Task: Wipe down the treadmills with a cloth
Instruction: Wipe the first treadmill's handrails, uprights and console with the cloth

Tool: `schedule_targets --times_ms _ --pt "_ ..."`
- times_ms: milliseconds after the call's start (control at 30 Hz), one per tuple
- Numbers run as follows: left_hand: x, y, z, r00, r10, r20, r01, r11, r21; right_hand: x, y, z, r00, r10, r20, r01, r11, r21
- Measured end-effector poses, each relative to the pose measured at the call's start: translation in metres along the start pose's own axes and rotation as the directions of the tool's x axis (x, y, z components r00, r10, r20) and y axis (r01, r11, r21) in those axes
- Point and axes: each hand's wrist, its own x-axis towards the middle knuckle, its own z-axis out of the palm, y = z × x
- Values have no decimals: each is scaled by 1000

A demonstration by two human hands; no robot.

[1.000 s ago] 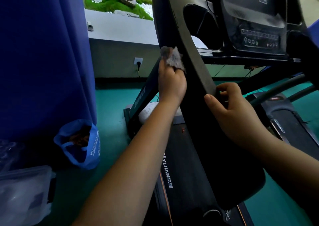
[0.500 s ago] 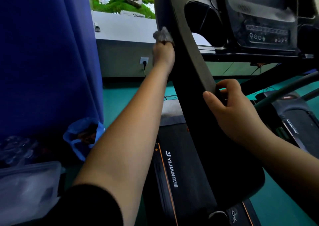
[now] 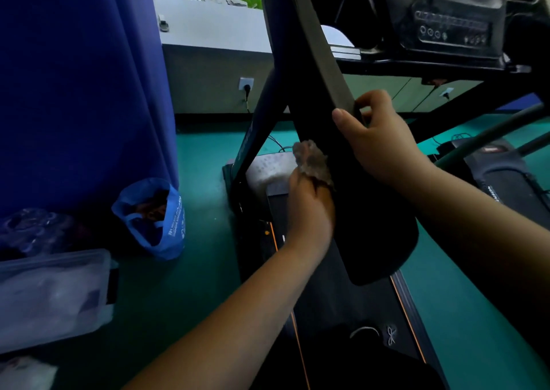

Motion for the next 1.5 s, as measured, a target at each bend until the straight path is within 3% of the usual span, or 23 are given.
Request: schedule_targets --times_ms 67,167,300,400,533,600,633,733,800,900,967,1033,1133,1267,1333,1433,1500 --pt "-28 -11 -1 993 102 51 -100 994 -49 -2 -1 -1 1000 -3 8 3 1000 17" --pt "-31 -13 -9 992 120 46 -120 993 -19 -5 -1 -6 999 22 46 -24 999 42" --pt "26 24 -15 989 -47 -143 36 996 -76 -21 3 -14 997 11 77 -12 1000 7" --pt "56 31 -6 992 -49 -113 51 999 15 -40 13 -15 1000 0 29 -2 999 53" --pt "19 14 4 985 -92 -147 95 995 13 -55 22 -14 1000 7 -22 -4 992 124" --pt "-16 -6 11 988 -148 -47 151 986 66 -56 23 -13 999 18 -46 -11 989 147" --pt "-35 -10 13 995 -101 14 99 993 71 -55 23 -12 999 20 -50 -12 988 153" --pt "-58 -25 9 999 39 -25 -39 999 27 -54 24 -12 999 21 -40 -13 982 186" --pt "-53 -21 -7 998 54 -45 -51 998 46 -55 29 -11 999 15 -42 -6 976 216" --pt "-37 10 -32 927 330 -176 -266 913 309 -61 37 -9 998 11 -67 6 966 259" --pt "-13 34 -39 858 466 -217 -319 813 487 -66 41 -8 996 18 -85 9 951 310" --pt "8 51 -32 881 442 -169 -285 781 556 -69 44 -7 996 17 -90 14 942 336" --pt "16 59 -4 931 363 -43 -308 843 440 -71 43 -8 996 9 -93 24 935 354" --pt "12 53 15 904 427 -14 -399 856 329 -74 44 -7 994 -2 -105 42 925 377" --pt "36 61 11 896 443 -19 -407 838 362 -77 48 -5 994 -9 -109 50 922 383" --pt "82 88 8 829 546 117 -515 666 539 -80 53 -2 994 15 -106 33 897 442" --pt "108 109 8 822 522 227 -536 577 616 -80 54 -1 993 28 -112 27 887 461"
